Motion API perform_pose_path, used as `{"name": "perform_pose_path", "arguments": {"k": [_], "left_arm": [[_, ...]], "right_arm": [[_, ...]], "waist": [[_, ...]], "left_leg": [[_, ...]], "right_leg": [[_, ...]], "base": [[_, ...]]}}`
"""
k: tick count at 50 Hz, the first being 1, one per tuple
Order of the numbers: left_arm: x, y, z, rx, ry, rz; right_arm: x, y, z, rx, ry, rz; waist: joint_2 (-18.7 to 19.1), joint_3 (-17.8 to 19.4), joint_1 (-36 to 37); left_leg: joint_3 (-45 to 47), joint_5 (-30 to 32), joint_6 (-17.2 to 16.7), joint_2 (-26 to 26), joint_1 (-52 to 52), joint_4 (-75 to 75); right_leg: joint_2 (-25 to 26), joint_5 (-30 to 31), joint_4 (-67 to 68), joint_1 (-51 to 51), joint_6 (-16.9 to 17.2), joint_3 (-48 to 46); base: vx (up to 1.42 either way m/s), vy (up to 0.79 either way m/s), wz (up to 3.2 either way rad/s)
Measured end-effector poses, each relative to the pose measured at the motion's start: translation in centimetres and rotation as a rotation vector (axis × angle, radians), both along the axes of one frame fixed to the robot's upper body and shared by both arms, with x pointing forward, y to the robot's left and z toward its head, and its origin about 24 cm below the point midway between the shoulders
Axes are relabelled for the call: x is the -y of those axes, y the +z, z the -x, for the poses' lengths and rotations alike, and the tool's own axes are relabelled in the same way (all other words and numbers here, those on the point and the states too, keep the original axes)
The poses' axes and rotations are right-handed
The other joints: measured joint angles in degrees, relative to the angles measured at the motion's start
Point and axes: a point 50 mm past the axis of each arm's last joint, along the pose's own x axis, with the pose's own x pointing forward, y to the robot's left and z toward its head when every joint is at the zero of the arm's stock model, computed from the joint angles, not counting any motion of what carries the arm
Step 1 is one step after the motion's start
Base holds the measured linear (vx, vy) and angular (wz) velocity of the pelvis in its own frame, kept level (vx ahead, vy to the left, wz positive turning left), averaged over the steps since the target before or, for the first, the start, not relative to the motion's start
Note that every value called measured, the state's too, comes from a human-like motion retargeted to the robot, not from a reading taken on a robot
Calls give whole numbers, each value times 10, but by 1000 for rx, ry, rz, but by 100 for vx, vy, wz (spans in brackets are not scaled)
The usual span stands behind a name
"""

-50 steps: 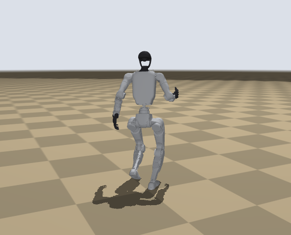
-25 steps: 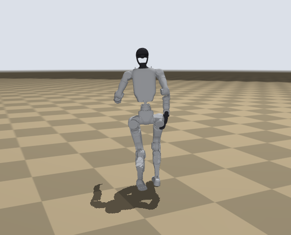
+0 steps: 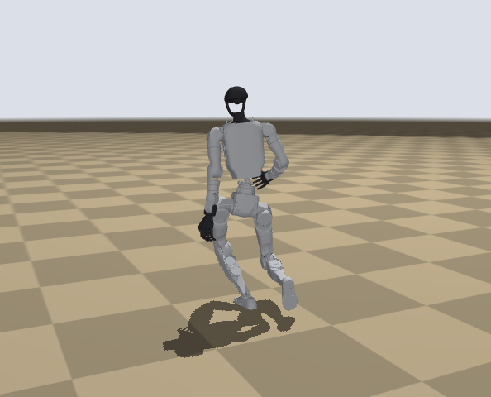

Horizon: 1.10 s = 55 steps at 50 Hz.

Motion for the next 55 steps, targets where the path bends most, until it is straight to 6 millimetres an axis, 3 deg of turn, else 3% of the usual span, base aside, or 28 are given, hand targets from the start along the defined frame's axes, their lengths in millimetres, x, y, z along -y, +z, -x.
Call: {"name": "perform_pose_path", "arguments": {"k": [1, 3, 5, 8, 10, 13, 15, 17, 18, 20, 22, 24, 26, 27, 29, 30, 31, 33, 35, 37, 40, 42, 45, 48, 51, 55], "left_arm": [[-8, 1, -25, 65, -25, -43], [-24, 10, -80, 230, -79, -133], [-39, 34, -143, 462, -166, -227], [-46, 110, -235, 931, -373, -370], [-36, 177, -275, 1265, -514, -446], [-13, 268, -300, 1697, -642, -506], [-2, 301, -302, 1859, -679, -517], [6, 316, -304, 1941, -656, -489], [8, 316, -307, 1943, -627, -467], [9, 295, -315, 1846, -560, -412], [6, 242, -321, 1597, -519, -350], [0, 169, -306, 1249, -541, -294], [-8, 95, -259, 863, -584, -215], [-11, 65, -227, 678, -599, -161], [-10, 22, -154, 366, -600, -23], [-6, 9, -116, 234, -588, 54], [1, 1, -83, 133, -573, 132], [21, -6, -22, -24, -530, 289], [45, -5, 22, -116, -480, 433], [65, -2, 46, -148, -433, 545], [76, -1, 51, -127, -394, 613], [63, -4, 32, -75, -386, 558], [22, -5, -19, 46, -378, 356], [-33, 12, -95, 246, -340, 74], [-82, 57, -178, 529, -277, -207], [-116, 150, -265, 966, -158, -533]], "right_arm": [[-1, -40, 22, -202, 34, 37], [-5, -108, 86, -604, 139, 104], [-11, -146, 162, -954, 302, 150], [-21, -157, 249, -1268, 502, 115], [-23, -154, 285, -1381, 569, 61], [-12, -149, 305, -1450, 567, 34], [2, -148, 308, -1463, 527, 71], [26, -150, 276, -1373, 419, 170], [39, -150, 249, -1291, 343, 231], [63, -140, 175, -1041, 162, 334], [73, -105, 83, -662, -24, 349], [71, -41, 5, -235, -148, 273], [62, 39, -41, 177, -195, 153], [57, 79, -51, 363, -198, 92], [48, 147, -52, 664, -178, -5], [45, 173, -48, 784, -163, -40], [43, 187, -42, 846, -151, -56], [41, 199, -34, 902, -132, -67], [39, 190, -31, 859, -118, -52], [37, 164, -32, 733, -104, -35], [32, 103, -33, 451, -78, -15], [26, 52, -29, 214, -54, -6], [14, -29, -5, -178, -2, 19], [4, -93, 36, -540, 74, 70], [3, -127, 81, -780, 143, 134], [5, -142, 119, -906, 176, 181]], "waist": [[3, 7, -3], [13, 17, -5], [26, 26, -4], [44, 33, 0], [62, 32, 10], [102, 33, 33], [116, 34, 49], [128, 49, 60], [132, 60, 62], [135, 80, 64], [132, 90, 64], [126, 92, 65], [117, 86, 69], [112, 81, 70], [99, 67, 72], [92, 60, 72], [85, 51, 69], [75, 37, 61], [66, 26, 51], [58, 21, 39], [40, 22, 16], [25, 30, 2], [-1, 44, -16], [-24, 62, -23], [-43, 74, -29], [-59, 70, -38]], "left_leg": [[-12, -11, 0, -9, 22, -4], [-41, -24, -10, -24, 70, -24], [-82, -17, -36, -36, 121, -54], [-125, 13, -77, -24, 187, -90], [-154, 47, -113, -3, 208, -90], [-185, 88, -161, 37, 209, -9], [-184, 120, -188, 51, 200, 80], [-182, 142, -193, 79, 175, 170], [-178, 142, -181, 98, 159, 209], [-168, 114, -137, 142, 122, 262], [-163, 65, -93, 171, 84, 260], [-168, 22, -70, 174, 55, 219], [-182, -3, -64, 159, 34, 154], [-192, -8, -65, 148, 27, 118], [-214, 1, -75, 120, 21, 51], [-224, 10, -82, 106, 21, 22], [-231, 21, -89, 95, 24, -1], [-237, 36, -98, 78, 36, -37], [-232, 38, -98, 68, 53, -63], [-220, 30, -89, 59, 74, -85], [-191, 7, -67, 41, 107, -119], [-168, -10, -49, 25, 132, -146], [-138, -16, -33, -7, 166, -196], [-122, 1, -32, -43, 201, -259], [-123, 36, -43, -76, 228, -325], [-135, 84, -57, -98, 244, -397]], "right_leg": [[13, -32, 14, -27, -14, -2], [47, -94, 11, -80, -34, -14], [86, -137, -45, -126, -39, -33], [155, -147, -199, -168, -8, -61], [213, -121, -317, -176, 21, -78], [277, -74, -397, -161, 28, -109], [285, -87, -352, -161, -1, -125], [276, -131, -306, -147, -38, -143], [268, -149, -287, -138, -50, -150], [254, -179, -259, -120, -61, -158], [239, -186, -259, -99, -58, -160], [227, -175, -270, -82, -46, -155], [217, -158, -285, -70, -34, -144], [214, -152, -292, -67, -30, -136], [210, -150, -304, -64, -23, -114], [210, -150, -310, -63, -21, -101], [212, -153, -317, -62, -18, -88], [217, -157, -327, -60, -13, -60], [221, -162, -331, -57, -11, -33], [221, -168, -324, -54, -7, -7], [211, -177, -295, -55, 3, 26], [195, -174, -264, -63, 15, 40], [155, -165, -207, -83, 28, 58], [99, -169, -166, -100, 14, 58], [74, -167, -168, -107, 19, 67], [68, -172, -226, -111, 25, 76]], "base": [[84, 10, 65], [85, 6, 67], [85, 3, 70], [83, 3, 77], [75, 3, 49], [62, 5, 37], [51, 8, 45], [48, 7, 71], [45, 6, 78], [42, 5, 59], [39, 7, 4], [38, 9, -58], [37, 11, -106], [35, 11, -122], [34, 12, -120], [31, 13, -116], [30, 14, -112], [27, 17, -104], [23, 20, -94], [19, 22, -82], [13, 23, -62], [8, 22, -37], [4, 18, -21], [3, 11, -13], [2, 3, 8], [1, -1, 15]]}}
